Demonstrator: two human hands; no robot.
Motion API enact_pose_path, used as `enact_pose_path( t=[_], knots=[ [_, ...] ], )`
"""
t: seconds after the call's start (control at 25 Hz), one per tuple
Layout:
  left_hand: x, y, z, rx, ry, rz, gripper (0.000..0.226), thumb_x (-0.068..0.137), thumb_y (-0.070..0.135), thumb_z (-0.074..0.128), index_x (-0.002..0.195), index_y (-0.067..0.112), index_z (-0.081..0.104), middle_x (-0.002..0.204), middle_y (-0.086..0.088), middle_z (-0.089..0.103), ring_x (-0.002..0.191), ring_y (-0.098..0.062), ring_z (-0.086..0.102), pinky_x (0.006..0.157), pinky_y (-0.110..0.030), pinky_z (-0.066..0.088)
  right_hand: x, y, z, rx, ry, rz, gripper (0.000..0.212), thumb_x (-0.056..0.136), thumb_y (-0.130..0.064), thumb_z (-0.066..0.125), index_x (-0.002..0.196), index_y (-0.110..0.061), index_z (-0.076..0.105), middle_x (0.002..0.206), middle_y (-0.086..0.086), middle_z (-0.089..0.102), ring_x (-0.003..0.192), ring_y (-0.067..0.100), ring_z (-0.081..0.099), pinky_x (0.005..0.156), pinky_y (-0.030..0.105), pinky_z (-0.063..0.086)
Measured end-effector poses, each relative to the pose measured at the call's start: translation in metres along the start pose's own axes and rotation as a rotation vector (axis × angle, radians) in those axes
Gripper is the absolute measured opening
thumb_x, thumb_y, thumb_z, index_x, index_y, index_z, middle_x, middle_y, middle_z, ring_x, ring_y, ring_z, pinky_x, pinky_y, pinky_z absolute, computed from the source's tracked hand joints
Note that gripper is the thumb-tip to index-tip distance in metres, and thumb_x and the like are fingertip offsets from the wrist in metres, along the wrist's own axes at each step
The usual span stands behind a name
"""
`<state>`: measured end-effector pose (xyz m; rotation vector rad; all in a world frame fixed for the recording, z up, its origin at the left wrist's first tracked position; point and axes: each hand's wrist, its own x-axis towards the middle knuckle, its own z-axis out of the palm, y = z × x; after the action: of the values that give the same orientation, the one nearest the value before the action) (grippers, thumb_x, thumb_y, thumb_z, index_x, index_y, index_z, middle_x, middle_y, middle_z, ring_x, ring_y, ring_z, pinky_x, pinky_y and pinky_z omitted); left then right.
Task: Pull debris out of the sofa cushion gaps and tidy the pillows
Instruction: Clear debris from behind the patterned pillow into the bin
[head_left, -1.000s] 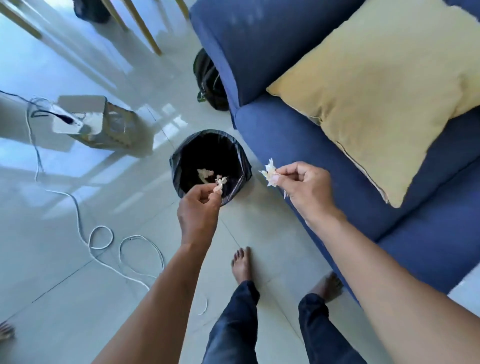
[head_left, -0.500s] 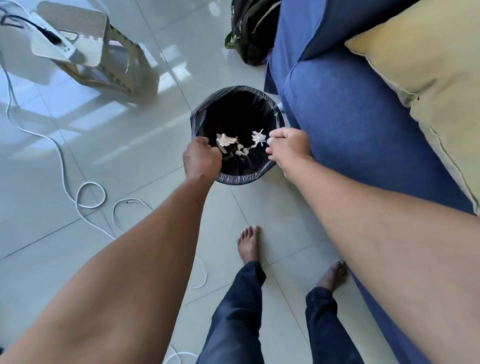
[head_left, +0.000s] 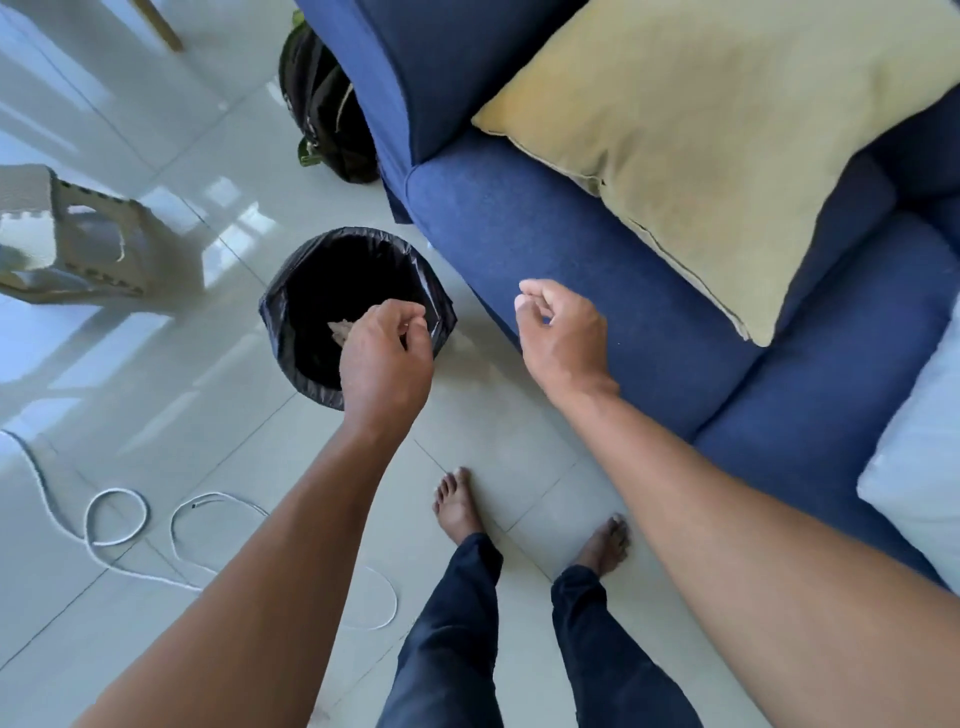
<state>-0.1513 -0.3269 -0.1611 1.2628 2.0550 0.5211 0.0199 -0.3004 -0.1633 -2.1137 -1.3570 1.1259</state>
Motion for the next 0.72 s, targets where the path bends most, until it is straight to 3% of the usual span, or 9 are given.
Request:
enact_pose_path(
  t=[0.12, 0.24, 0.48, 0.6, 0.72],
  knots=[
    [-0.021, 0.061, 0.026, 0.073, -0.041, 0.222, 0.026, 0.097, 0.021, 0.054, 0.117, 0.015, 0.069, 0.117, 0.002, 0.070, 0.111, -0.021, 0.063, 0.096, -0.038, 0.048, -0.015, 0.028, -0.062, 0.076, 0.119, -0.002, 0.035, 0.101, -0.027, 0.055, 0.132, -0.016, 0.066, 0.133, 0.000, 0.069, 0.122, 0.017, 0.064, 0.106, 0.033, 0.048],
    [-0.055, 0.124, 0.071, 0.141, -0.144, 0.414, 0.029, 0.099, 0.020, 0.054, 0.124, 0.014, 0.065, 0.128, -0.002, 0.067, 0.122, -0.024, 0.058, 0.101, -0.036, 0.042, -0.034, 0.068, -0.133, 0.095, 0.270, 0.026, 0.036, 0.101, -0.027, 0.055, 0.135, -0.019, 0.065, 0.137, -0.004, 0.067, 0.118, 0.014, 0.063, 0.102, 0.020, 0.043],
    [-0.149, 0.230, 0.164, 0.204, -0.336, 0.691, 0.040, 0.100, 0.020, 0.055, 0.139, 0.011, 0.057, 0.151, -0.004, 0.051, 0.143, -0.020, 0.043, 0.112, -0.032, 0.035, -0.093, 0.166, -0.271, 0.184, 0.496, 0.118, 0.039, 0.103, -0.027, 0.056, 0.141, -0.017, 0.059, 0.144, 0.000, 0.061, 0.116, 0.015, 0.061, 0.111, 0.034, 0.042],
    [-0.205, 0.277, 0.207, 0.243, -0.438, 0.739, 0.047, 0.102, 0.022, 0.052, 0.148, 0.015, 0.049, 0.161, 0.002, 0.038, 0.150, -0.013, 0.031, 0.114, -0.031, 0.034, -0.127, 0.225, -0.334, 0.196, 0.574, 0.166, 0.039, 0.102, -0.026, 0.057, 0.140, -0.015, 0.059, 0.150, -0.001, 0.056, 0.137, 0.015, 0.052, 0.116, 0.036, 0.039],
    [-0.261, 0.317, 0.247, 0.275, -0.497, 0.831, 0.048, 0.102, 0.022, 0.052, 0.150, 0.016, 0.046, 0.163, 0.003, 0.034, 0.151, -0.011, 0.028, 0.114, -0.030, 0.033, -0.163, 0.281, -0.390, 0.261, 0.648, 0.214, 0.039, 0.102, -0.022, 0.057, 0.140, -0.014, 0.059, 0.152, -0.001, 0.053, 0.144, 0.014, 0.045, 0.120, 0.039, 0.037]
  ],
)
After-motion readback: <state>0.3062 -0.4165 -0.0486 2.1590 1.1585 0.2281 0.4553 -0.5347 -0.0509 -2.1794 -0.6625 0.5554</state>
